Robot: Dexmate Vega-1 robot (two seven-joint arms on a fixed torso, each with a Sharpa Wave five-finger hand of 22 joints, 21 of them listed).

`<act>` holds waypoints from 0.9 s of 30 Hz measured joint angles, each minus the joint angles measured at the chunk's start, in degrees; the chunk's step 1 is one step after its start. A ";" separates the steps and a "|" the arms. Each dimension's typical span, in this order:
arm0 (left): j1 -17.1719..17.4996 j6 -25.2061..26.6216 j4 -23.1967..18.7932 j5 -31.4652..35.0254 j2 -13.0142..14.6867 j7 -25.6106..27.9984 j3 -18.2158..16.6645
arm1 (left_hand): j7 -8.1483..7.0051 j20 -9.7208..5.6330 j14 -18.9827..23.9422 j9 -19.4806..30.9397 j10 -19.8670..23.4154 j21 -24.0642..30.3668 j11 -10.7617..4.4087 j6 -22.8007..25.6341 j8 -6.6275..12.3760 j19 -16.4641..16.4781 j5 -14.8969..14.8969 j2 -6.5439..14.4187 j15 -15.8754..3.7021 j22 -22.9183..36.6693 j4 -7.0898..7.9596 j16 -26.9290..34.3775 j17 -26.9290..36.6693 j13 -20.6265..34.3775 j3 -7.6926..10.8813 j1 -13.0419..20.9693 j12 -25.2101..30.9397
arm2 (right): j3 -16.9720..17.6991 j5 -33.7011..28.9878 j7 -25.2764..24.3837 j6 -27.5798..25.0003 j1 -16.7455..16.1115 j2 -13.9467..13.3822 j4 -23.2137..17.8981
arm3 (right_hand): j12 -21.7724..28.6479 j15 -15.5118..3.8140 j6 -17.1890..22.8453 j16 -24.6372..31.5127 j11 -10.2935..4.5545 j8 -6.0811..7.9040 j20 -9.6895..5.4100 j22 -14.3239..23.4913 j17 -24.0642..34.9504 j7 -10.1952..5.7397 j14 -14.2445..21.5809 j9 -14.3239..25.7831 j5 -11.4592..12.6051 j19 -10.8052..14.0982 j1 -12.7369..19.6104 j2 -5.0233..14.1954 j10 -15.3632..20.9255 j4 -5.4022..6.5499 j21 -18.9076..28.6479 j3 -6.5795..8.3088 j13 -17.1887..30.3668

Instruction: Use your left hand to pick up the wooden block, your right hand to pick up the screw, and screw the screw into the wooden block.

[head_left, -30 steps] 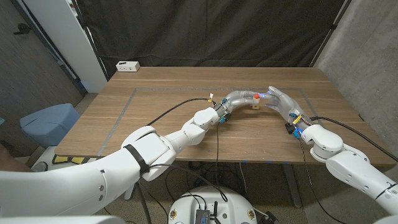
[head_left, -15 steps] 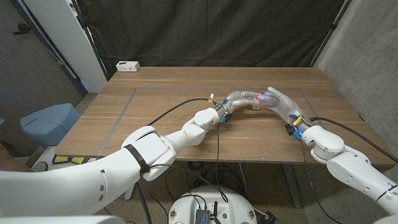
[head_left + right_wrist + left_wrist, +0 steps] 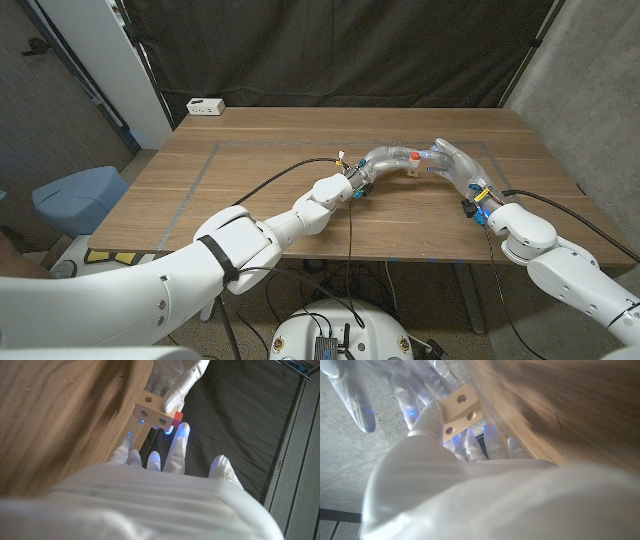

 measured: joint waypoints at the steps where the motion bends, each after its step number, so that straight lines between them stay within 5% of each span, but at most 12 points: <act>1: 0.26 -0.02 -0.63 0.06 0.25 0.04 0.03 | 0.00 0.00 0.00 0.00 0.00 0.00 0.00 0.00 0.00 0.00 0.00 0.00 0.00 0.00 0.00 0.00 0.05 0.00 0.00 0.00 0.00 | 0.08 -0.23 -0.42 0.06 -0.07 0.04 -0.07 | -0.21 0.16 -0.47 0.00 0.19 -0.24 0.00 0.00 0.00 -0.01 0.16 0.00 0.00 0.00 0.00 0.00 -0.19 0.00 0.00 0.00 0.00; 27: 2.94 1.29 -7.60 0.79 2.97 0.94 0.34 | 0.00 0.00 -0.01 0.00 -0.09 0.00 -0.08 0.00 0.00 0.00 0.01 0.00 -0.01 0.00 0.00 0.00 0.09 0.01 0.00 0.00 0.00 | 0.76 -1.28 -0.90 0.58 -0.85 0.75 -0.41 | -1.31 0.73 -8.65 -0.35 0.77 -3.36 0.22 0.00 0.00 -1.61 -0.99 -0.16 0.00 -0.24 0.00 0.00 -3.27 0.00 0.00 0.00 0.00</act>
